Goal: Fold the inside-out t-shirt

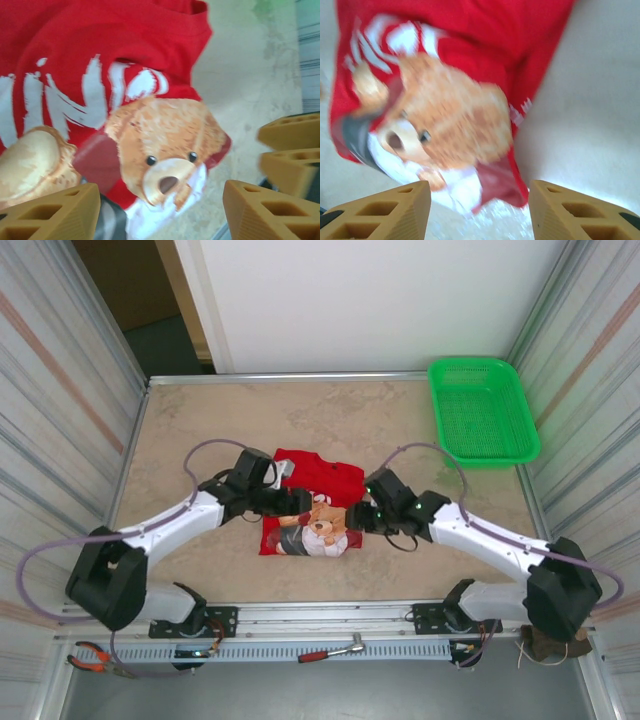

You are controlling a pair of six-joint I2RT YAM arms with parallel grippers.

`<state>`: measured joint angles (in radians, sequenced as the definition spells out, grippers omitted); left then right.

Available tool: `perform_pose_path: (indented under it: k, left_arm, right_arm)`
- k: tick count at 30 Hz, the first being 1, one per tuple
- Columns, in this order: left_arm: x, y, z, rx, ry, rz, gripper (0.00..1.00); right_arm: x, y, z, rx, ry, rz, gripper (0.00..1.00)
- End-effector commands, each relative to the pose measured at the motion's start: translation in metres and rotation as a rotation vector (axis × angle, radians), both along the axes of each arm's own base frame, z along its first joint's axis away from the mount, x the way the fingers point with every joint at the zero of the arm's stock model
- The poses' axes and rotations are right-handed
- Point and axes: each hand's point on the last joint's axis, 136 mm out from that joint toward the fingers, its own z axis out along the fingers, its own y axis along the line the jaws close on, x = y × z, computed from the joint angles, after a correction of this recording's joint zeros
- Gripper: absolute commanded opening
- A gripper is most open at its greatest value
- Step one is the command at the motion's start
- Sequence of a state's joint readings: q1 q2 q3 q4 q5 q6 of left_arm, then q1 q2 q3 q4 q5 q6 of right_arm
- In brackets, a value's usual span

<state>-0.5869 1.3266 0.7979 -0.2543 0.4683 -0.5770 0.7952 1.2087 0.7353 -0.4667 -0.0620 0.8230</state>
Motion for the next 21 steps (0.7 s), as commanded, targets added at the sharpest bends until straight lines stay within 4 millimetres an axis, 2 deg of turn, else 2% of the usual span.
perform_pose_path:
  k: [1, 4, 8, 13, 21]
  left_arm:
    - [-0.025, 0.008, -0.006, 0.027, 0.05, 0.009, 0.67]
    - [-0.043, 0.008, -0.017, 0.025, 0.073, 0.015, 0.67]
    - [-0.055, 0.007, -0.038, 0.025, 0.107, 0.025, 0.67]
    - [-0.052, 0.009, -0.057, 0.06, 0.108, 0.034, 0.67]
    - [-0.044, 0.008, -0.073, 0.102, 0.109, 0.027, 0.67]
  right_arm:
    - [-0.033, -0.028, -0.036, -0.124, 0.092, -0.053, 0.51]
    - [-0.044, -0.027, -0.049, -0.141, 0.107, -0.036, 0.46]
    - [-0.044, -0.022, -0.06, -0.173, 0.104, -0.008, 0.44]
    - [-0.036, -0.007, -0.063, -0.162, 0.087, 0.026, 0.44]
    - [-0.017, 0.012, -0.057, -0.158, 0.036, 0.061, 0.45]
